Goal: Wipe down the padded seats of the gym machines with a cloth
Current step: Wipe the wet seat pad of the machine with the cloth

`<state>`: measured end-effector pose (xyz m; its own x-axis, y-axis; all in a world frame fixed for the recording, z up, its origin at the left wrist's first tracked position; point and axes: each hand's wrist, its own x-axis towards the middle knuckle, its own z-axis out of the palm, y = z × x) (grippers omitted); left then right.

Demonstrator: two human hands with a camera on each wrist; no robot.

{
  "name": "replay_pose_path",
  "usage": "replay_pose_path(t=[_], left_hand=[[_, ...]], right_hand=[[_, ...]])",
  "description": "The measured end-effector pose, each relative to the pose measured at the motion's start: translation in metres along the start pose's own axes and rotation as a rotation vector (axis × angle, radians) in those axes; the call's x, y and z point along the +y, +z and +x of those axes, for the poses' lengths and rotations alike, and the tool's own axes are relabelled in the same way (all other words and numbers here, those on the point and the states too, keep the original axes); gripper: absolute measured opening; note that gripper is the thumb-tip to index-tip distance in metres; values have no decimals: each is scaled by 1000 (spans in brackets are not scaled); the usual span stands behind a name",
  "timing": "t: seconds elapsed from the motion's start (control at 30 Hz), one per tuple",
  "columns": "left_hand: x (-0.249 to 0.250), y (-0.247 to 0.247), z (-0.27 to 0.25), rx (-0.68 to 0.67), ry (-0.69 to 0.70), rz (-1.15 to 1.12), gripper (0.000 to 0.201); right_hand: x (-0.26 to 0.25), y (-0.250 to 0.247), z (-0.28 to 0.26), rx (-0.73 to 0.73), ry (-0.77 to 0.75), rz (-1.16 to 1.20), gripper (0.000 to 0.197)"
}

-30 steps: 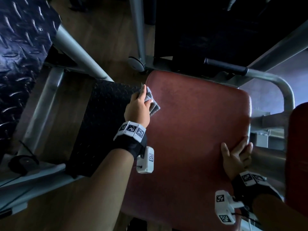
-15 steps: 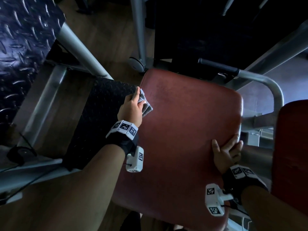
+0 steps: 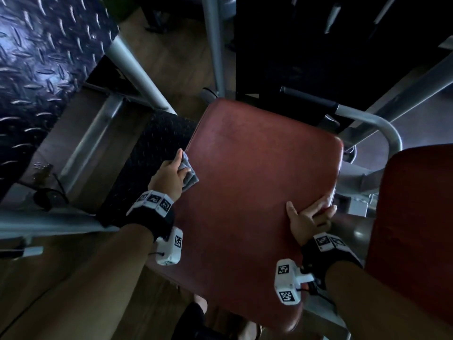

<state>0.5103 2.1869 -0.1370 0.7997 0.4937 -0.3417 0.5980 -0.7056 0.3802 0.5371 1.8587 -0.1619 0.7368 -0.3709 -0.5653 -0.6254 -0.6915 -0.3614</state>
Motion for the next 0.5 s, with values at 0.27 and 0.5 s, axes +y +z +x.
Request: replay_pose_path(t=[0.27,0.5], left_hand=[[18,0,20,2,-32,-26,55],[-8,1,-13,40,15,-53,54]], right_hand=[[0,4,-2,68,-46,-43,102],[-4,-8,-8,-10,-47,-59,98]])
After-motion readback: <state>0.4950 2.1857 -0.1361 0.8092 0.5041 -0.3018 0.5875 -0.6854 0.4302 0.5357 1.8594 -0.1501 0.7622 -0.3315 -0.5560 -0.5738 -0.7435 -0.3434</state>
